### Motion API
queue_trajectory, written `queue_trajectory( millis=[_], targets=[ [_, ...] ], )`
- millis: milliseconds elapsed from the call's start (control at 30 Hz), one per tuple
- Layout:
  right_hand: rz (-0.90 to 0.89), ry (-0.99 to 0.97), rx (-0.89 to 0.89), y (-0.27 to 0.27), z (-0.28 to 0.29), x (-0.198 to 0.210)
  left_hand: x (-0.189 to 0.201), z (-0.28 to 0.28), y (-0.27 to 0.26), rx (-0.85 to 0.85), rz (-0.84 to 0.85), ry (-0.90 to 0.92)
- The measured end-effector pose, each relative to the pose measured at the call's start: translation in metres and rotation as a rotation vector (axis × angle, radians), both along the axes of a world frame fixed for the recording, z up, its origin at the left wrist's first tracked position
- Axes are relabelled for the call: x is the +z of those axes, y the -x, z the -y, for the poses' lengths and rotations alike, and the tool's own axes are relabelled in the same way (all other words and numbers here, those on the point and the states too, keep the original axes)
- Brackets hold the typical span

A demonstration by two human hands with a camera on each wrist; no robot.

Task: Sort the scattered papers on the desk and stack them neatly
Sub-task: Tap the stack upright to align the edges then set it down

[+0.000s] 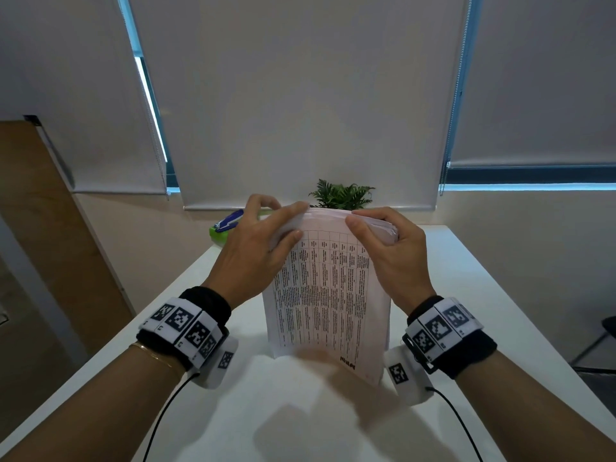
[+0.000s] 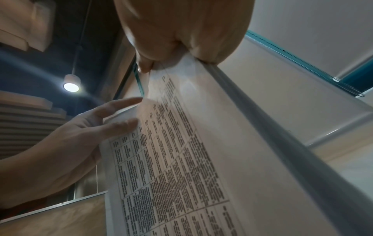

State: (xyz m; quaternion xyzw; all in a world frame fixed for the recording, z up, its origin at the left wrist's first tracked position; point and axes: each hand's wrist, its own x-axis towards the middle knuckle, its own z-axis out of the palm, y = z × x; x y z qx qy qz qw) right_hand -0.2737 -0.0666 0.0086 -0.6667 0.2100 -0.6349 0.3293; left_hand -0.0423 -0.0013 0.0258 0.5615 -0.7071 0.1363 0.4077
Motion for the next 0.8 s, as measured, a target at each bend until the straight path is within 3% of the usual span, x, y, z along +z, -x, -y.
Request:
queue_trajectory(
  millis=[267, 500, 567, 700, 800],
  targets=[
    [-0.213, 0.194, -0.159, 0.003, 0.006, -0.006, 0.001, -0.003, -0.001, -0.029, 0.012, -0.033],
    [-0.038, 0.018, -0.050, 0.002, 0.005, 0.000, 0.006, -0.007, 0.002, -0.045, -0.039, -0.041],
    [-0.005, -0.014, -0.045, 0.002, 0.003, 0.001, 0.005, -0.007, 0.002, -0.096, -0.206, -0.038],
    [0.108, -0.264, 0.131, 0.005, -0.004, -0.008, -0.005, -0.009, 0.004, -0.277, -0.953, -0.237],
    [-0.065, -0.401, 0.295, 0.011, 0.003, -0.024, -0.017, -0.009, 0.010, -0.392, -1.102, -0.298]
  ],
)
